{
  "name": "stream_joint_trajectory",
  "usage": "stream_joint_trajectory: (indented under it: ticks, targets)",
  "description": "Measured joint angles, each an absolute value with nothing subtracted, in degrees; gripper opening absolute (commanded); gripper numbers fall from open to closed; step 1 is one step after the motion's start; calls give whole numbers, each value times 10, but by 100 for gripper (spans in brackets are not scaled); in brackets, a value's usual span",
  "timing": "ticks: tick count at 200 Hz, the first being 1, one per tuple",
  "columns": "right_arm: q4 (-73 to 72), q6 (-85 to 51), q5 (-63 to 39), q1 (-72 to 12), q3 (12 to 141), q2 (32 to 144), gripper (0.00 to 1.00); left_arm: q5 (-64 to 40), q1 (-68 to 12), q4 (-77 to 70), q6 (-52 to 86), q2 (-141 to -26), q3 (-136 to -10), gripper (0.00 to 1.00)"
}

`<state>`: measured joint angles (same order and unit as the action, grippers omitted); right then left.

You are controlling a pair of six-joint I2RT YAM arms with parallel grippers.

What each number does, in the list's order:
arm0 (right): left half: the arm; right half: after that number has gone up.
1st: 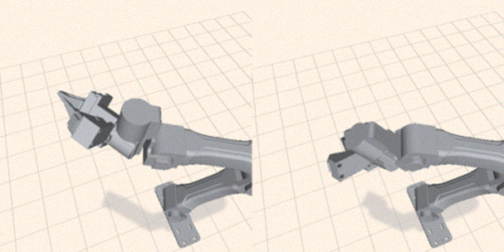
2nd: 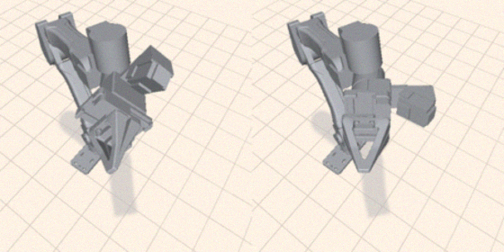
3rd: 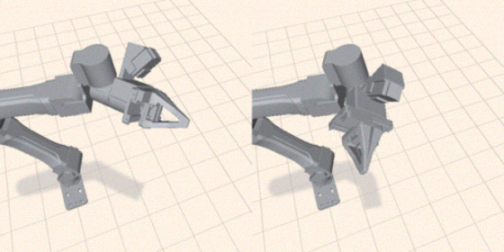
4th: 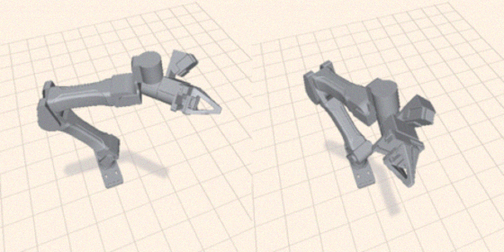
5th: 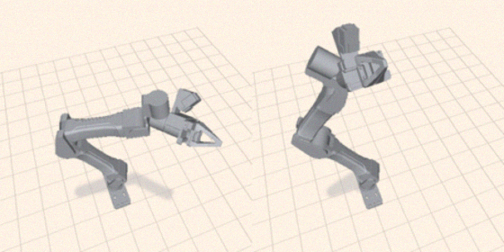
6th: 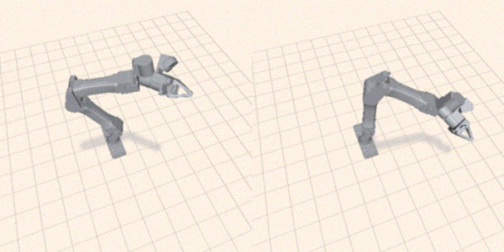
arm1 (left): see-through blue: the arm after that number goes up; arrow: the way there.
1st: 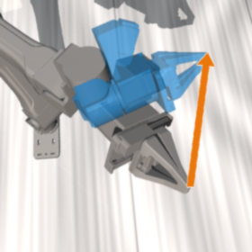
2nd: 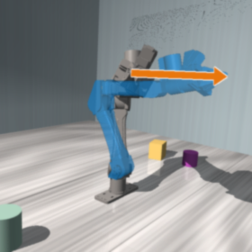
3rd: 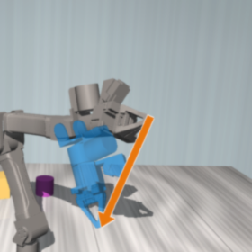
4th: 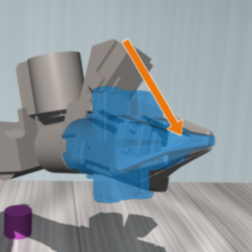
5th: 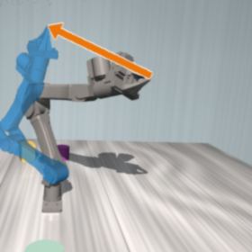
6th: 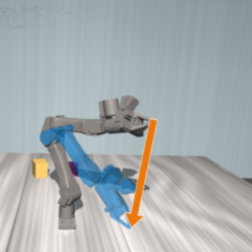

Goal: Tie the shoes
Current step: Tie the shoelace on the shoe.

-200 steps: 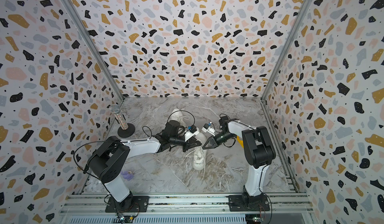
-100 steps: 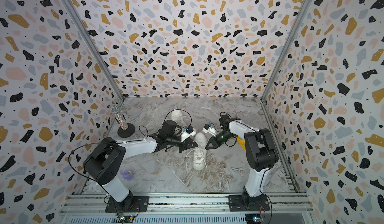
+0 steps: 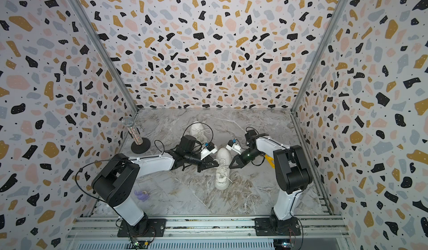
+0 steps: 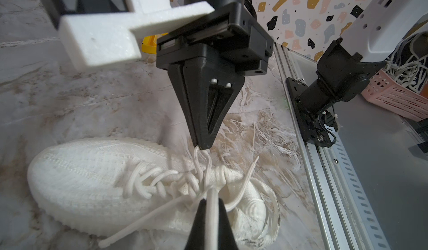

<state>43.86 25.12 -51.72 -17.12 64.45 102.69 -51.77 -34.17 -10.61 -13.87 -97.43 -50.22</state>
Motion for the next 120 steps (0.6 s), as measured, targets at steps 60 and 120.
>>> stream_joint_trajectory:
  ticks: [60, 120]
  targets:
    - [420, 248, -562, -166, 647, 1037, 39, -521, -342, -106, -139, -974, -502, 0]
    - [419, 244, -599, -163, 668, 1064, 40, -521, -342, -106, -139, -974, -502, 0]
